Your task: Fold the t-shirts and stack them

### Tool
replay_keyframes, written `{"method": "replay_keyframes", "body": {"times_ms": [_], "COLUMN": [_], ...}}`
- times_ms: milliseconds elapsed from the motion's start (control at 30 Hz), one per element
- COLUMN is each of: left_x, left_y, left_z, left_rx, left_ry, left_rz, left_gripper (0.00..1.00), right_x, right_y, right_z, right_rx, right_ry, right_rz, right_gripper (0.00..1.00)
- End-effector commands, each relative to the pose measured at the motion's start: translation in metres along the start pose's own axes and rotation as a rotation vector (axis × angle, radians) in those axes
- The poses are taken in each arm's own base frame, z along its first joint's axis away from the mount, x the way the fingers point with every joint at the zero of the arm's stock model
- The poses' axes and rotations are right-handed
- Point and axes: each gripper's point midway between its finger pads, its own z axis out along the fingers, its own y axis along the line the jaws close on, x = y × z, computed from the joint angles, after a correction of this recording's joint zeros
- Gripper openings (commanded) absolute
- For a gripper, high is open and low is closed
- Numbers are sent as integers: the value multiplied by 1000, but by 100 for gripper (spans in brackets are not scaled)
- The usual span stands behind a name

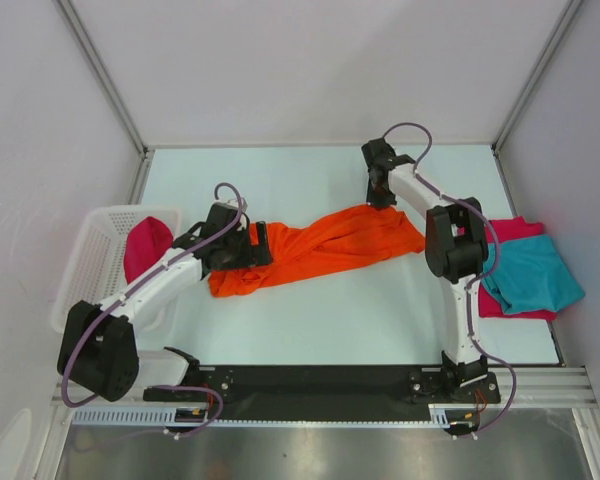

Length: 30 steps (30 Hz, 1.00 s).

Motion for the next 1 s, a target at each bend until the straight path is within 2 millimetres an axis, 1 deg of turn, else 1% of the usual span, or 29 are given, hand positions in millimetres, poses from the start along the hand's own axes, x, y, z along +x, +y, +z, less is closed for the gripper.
{"method": "replay_keyframes", "body": {"times_ms": [0,33,67,100,133,200,233,300,333,367,433,500,533,567,600,633,667,700,733,767,800,833,867,967], "left_x": [-4,-4,-3,-2,-2,-1,-1,1,0,2,1,2,2,1,1,-2,-2,-1,-3,-4,-4,-5,-5,-6], "left_y": [-5,-5,-5,-4,-4,-4,-5,-4,-4,-3,-3,-2,-1,-2,-2,-3,-2,-2,-1,-1,1,2,2,4], "left_z": [2,2,2,2,1,1,0,-1,-2,-2,-4,-4,-5,-5,-6,-7,-7,-8,-9,-9,-9,-9,-9,-10], "left_rx": [23,26,26,27,26,30,32,33,34,32,33,29,26,30,29,32,29,25,23,20,15,13,14,10], "left_ry": [-25,-26,-24,-25,-27,-27,-29,-27,-32,-29,-34,-36,-34,-38,-38,-45,-45,-42,-46,-49,-49,-48,-47,-46], "left_rz": [0,2,2,2,2,2,1,2,4,5,8,10,10,10,9,10,13,13,16,17,16,18,17,19], "left_gripper": [100,100,100,99,99,100,100,100,99,100,100,99,99,100,100,100,100,100,99,99,100,100,99,100], "right_x": [-53,-59,-59,-53,-55,-51,-45,-35,-23,-20,-15,-13,-24,-18,-20,-22,-26,-28,-30,-40,-38,-39,-45,-46], "right_y": [-8,-15,-17,-22,-26,-31,-34,-38,-41,-42,-41,-37,-32,-31,-30,-26,-25,-22,-21,-21,-20,-20,-18,-22], "right_z": [-62,-76,-81,-81,-92,-96,-98,-97,-91,-92,-88,-79,-82,-69,-65,-60,-52,-47,-44,-47,-37,-34,-35,-23], "right_rx": [39,62,71,87,90,96,101,114,123,118,107,102,83,96,91,78,76,66,66,65,73,73,67,70], "right_ry": [-237,-277,-290,-291,-314,-319,-310,-283,-257,-259,-253,-222,-232,-190,-183,-174,-164,-154,-150,-160,-144,-143,-152,-138], "right_rz": [14,24,23,23,33,37,35,40,32,33,31,20,33,23,23,25,29,27,23,32,23,19,24,32], "right_gripper": [0,0,0,0,0,0,0,0,0,0,0,0,0,0,0,2,17,28,37,42,42,43,43,44]}}
